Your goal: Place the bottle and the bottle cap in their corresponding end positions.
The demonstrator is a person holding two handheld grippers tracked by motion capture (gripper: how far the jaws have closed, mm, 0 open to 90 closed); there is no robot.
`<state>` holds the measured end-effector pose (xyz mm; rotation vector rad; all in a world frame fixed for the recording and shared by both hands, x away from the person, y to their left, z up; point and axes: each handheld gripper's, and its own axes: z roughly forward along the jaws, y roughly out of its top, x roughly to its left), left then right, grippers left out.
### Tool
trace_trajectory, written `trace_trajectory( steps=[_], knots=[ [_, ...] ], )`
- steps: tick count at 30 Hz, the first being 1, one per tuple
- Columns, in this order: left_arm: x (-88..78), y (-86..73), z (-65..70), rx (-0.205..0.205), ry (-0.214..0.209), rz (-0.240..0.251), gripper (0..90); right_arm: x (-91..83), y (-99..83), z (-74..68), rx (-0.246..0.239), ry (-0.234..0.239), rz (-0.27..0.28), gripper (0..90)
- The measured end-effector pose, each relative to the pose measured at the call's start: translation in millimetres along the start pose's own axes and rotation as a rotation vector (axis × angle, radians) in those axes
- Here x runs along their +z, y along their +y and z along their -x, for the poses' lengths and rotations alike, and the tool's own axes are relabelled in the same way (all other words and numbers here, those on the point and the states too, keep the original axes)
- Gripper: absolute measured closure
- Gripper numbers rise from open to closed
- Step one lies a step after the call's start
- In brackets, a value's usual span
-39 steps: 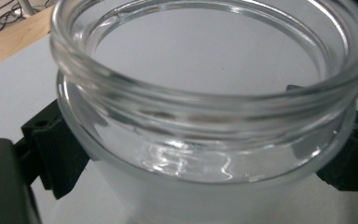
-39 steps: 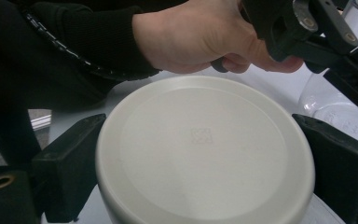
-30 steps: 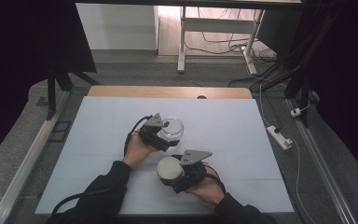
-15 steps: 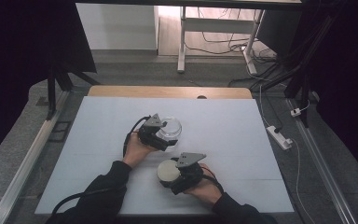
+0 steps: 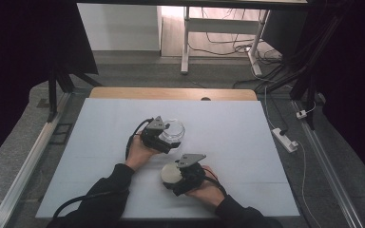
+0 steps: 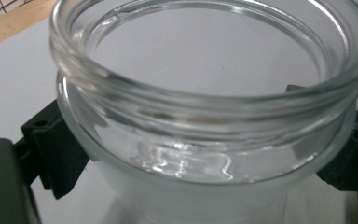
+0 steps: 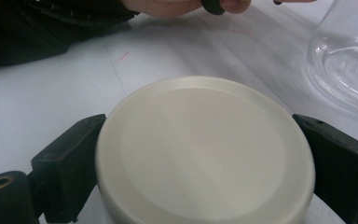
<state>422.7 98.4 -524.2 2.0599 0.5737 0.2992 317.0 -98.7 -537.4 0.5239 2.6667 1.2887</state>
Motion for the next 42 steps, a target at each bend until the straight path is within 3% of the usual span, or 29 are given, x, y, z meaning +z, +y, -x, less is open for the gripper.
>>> trace_trajectory(
  steps=[15,20,26,42],
  knots=[
    [0.6,-1.8,-4.6,0.014,-0.019,0.002,6.3,0.3,0.4,0.6,0.012,-0.004,-0.007,4.1],
    [1.5,-0.4,-4.2,-0.041,-0.02,-0.012,5.7,0.0,0.5,0.6,0.004,-0.001,-0.006,2.5],
    [-0.8,-0.6,-6.2,-0.072,-0.048,-0.007,3.4,-2.0,1.4,0.5,0.0,0.001,0.005,1.1],
    [-22.6,-3.8,-7.3,-0.108,-0.049,-0.003,0.0,-9.5,4.9,-0.1,0.025,0.012,0.028,0.0]
  ],
)
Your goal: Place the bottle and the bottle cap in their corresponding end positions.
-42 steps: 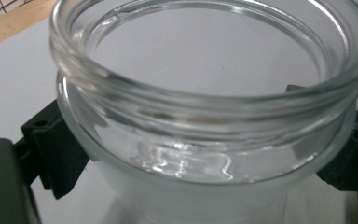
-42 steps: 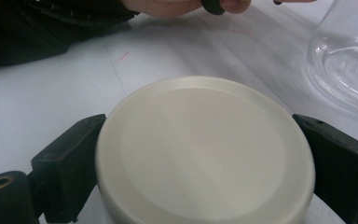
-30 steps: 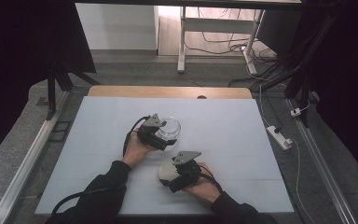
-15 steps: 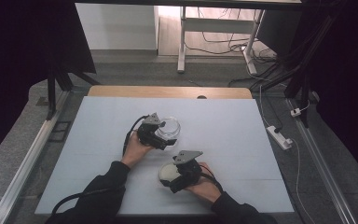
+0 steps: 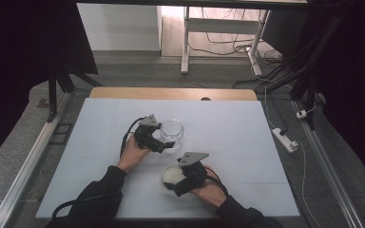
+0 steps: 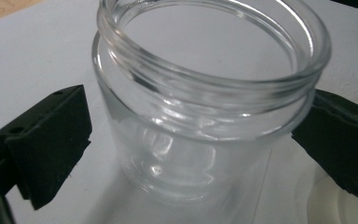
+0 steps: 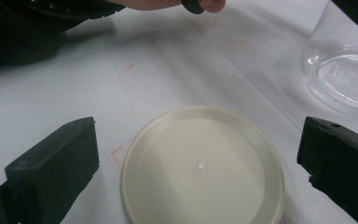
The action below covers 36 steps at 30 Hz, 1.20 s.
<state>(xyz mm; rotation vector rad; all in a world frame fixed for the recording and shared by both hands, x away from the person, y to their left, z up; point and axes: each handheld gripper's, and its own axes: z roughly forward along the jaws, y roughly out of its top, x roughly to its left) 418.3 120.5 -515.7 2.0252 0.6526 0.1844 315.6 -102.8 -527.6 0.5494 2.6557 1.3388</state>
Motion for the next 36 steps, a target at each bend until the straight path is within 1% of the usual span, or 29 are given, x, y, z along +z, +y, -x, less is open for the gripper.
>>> trace_trajectory(
  steps=[4,8,15,19,22,27,30,36],
  knots=[
    [-6.3,-0.2,2.0,-0.007,0.002,0.01,0.0,-4.1,1.3,-0.4,0.007,-0.007,0.016,0.0],
    [-11.0,-1.4,4.5,-0.011,0.003,0.008,0.0,-7.8,1.2,0.1,0.018,-0.015,0.029,0.0],
    [-17.0,-3.7,10.4,-0.021,0.001,0.007,0.0,-12.0,0.3,-0.2,0.007,-0.036,0.029,0.0],
    [-19.9,-3.7,15.9,-0.014,0.019,-0.007,0.0,-15.7,-0.1,-0.5,0.01,-0.046,0.034,0.0],
    [-22.7,-4.0,20.5,-0.01,0.023,-0.016,0.0,-19.5,-0.4,-0.1,0.015,-0.05,0.04,0.0],
    [-29.7,-5.4,26.9,-0.019,0.016,-0.012,0.0,-26.4,-1.0,1.2,0.032,-0.06,0.048,0.0],
    [-34.1,-7.2,29.6,-0.033,0.008,-0.01,0.0,-28.8,-1.8,2.6,0.038,-0.062,0.046,0.0],
    [-44.1,-9.4,35.2,-0.035,-0.004,0.001,0.0,-32.3,-1.9,2.4,0.033,-0.066,0.036,0.0]
  ],
)
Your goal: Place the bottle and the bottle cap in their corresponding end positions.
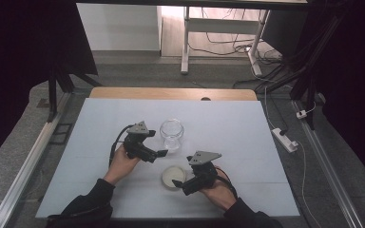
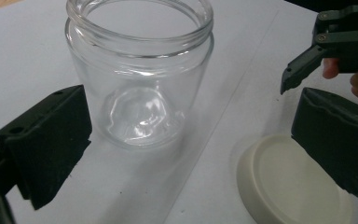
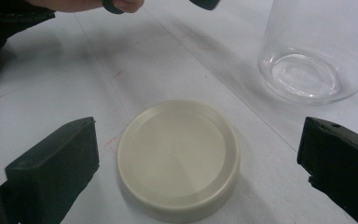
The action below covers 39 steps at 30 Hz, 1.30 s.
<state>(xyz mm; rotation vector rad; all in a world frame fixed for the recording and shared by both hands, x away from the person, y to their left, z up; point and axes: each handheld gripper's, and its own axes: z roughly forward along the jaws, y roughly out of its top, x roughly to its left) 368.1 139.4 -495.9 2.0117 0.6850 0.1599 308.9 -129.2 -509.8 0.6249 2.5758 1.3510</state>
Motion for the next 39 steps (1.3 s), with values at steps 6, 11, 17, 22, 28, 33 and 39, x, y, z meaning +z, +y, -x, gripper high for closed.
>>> trace_trajectory(
  steps=[6,11,17,22,28,33,39],
  knots=[
    [-9.1,-6.0,7.8,-0.005,-0.01,-0.012,0.0,-6.2,0.8,-1.4,0.003,-0.006,-0.005,0.0],
    [-18.6,-10.7,16.2,-0.014,-0.019,0.0,0.0,-12.5,1.8,-3.5,0.006,-0.01,-0.005,0.0],
    [-30.9,-15.5,26.9,-0.014,-0.007,0.004,0.0,-22.3,1.6,-1.4,0.013,-0.028,0.001,0.0],
    [-41.3,-21.7,35.5,-0.011,0.01,-0.003,0.0,-34.0,-1.2,2.6,0.037,-0.041,0.02,0.0],
    [-54.0,-31.1,47.7,-0.005,0.03,-0.007,0.1,-49.8,-6.7,6.9,0.058,-0.073,0.034,0.0],
    [-64.8,-39.6,57.5,-0.01,0.03,-0.003,0.2,-62.8,-12.6,9.1,0.072,-0.103,0.042,0.0],
    [-81.1,-54.1,64.0,-0.033,0.047,0.002,0.3,-78.0,-21.4,10.3,0.085,-0.136,0.042,0.0]
  ],
)
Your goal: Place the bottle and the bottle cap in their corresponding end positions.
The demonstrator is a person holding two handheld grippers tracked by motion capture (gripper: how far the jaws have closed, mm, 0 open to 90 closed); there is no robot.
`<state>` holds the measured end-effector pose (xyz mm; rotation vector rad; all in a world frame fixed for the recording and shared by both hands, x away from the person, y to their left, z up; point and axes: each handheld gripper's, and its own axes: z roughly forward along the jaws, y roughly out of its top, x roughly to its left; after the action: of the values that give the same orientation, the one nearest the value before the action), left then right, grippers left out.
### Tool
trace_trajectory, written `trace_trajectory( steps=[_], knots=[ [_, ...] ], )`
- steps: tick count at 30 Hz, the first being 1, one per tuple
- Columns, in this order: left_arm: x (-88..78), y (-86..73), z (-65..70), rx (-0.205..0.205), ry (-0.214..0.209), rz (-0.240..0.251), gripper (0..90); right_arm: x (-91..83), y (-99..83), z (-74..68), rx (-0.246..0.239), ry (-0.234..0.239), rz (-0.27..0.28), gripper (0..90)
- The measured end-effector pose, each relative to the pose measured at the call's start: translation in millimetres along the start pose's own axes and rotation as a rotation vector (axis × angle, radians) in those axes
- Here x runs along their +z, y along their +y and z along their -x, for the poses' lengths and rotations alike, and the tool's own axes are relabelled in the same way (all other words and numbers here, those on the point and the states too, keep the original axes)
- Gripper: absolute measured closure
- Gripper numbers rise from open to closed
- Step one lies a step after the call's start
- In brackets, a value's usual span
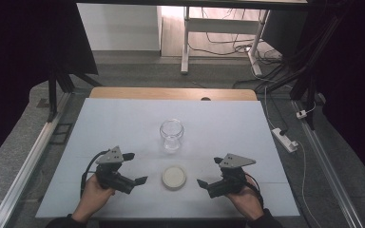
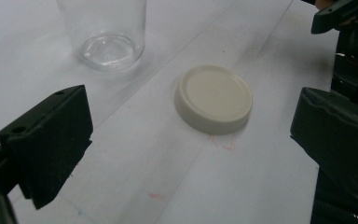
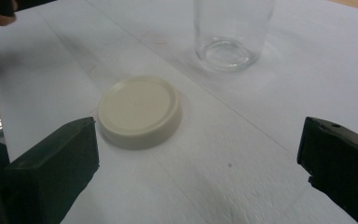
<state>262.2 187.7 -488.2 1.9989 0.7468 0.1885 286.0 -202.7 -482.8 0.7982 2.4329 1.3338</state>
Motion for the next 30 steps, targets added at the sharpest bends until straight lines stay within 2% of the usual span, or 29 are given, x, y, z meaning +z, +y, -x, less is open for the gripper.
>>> trace_trajectory(
  steps=[5,16,23,30],
  knots=[
    [-17.1,-14.1,1.7,-0.029,0.026,0.012,0.4,-12.1,-8.1,3.0,0.015,-0.023,-0.003,0.0],
    [-54.2,-46.6,7.2,-0.07,0.125,0.013,0.5,-36.4,-26.1,11.0,0.051,-0.091,-0.006,0.0],
    [-75.8,-68.4,7.1,-0.12,0.182,0.022,0.5,-52.5,-40.1,15.9,0.075,-0.138,-0.021,0.0],
    [-88.3,-86.5,3.3,-0.171,0.226,0.01,0.5,-67.9,-52.5,20.6,0.109,-0.181,-0.026,0.0]
  ],
)
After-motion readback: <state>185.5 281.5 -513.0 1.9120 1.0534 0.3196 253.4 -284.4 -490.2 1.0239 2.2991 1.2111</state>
